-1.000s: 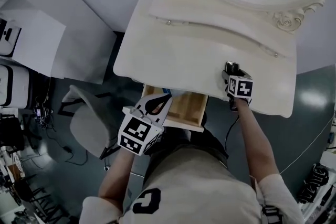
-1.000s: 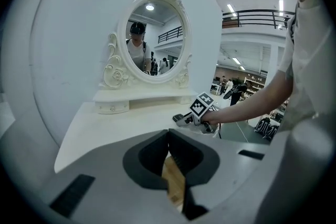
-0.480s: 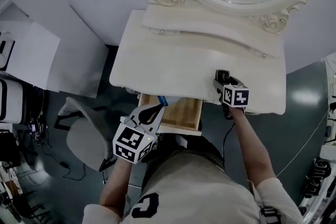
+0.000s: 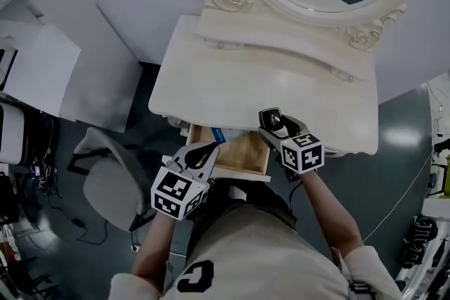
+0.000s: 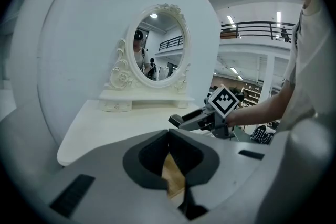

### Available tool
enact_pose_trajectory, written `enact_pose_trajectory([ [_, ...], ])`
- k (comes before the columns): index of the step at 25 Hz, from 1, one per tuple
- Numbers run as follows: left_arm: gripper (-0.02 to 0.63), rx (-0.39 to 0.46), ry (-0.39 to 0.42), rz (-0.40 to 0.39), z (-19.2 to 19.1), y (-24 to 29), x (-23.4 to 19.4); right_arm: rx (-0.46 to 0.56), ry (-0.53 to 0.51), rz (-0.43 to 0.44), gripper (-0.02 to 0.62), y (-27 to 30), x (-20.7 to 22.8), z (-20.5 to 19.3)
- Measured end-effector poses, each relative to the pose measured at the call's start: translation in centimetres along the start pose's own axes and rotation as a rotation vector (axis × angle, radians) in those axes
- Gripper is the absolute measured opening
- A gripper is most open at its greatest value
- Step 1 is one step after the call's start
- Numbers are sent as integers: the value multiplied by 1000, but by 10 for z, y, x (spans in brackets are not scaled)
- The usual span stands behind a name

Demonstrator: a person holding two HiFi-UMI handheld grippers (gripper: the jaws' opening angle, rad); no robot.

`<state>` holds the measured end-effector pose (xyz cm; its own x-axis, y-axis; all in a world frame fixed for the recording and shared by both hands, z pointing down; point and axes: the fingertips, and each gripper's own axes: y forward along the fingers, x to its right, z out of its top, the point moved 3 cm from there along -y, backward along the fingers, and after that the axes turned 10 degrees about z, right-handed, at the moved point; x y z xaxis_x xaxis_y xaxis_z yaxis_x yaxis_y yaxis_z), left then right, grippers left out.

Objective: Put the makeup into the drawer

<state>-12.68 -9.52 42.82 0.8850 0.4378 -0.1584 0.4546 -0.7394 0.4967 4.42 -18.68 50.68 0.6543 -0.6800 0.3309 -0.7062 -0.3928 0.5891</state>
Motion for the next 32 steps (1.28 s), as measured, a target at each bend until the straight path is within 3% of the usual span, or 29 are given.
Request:
enact_pose_trajectory([
  [6,57,-14,-23,38,-13,-20,-15,-117,-71,124,324,44,-56,-28],
  [17,57,-73,-67,93,-46,-41,-27,-309,-84,170,324,104,-54,-93],
  [25,57,-103,-92,132,-57,-42,-32,-370,-12,157,324,141,-45,-120],
  [29,57,-115,-102,142,-60,-38,-32,-392,-31,118,324,156,-35,-133],
  [32,57,-122,-100,152,-62,-37,-34,-417,28,110,324,165,-28,-142],
])
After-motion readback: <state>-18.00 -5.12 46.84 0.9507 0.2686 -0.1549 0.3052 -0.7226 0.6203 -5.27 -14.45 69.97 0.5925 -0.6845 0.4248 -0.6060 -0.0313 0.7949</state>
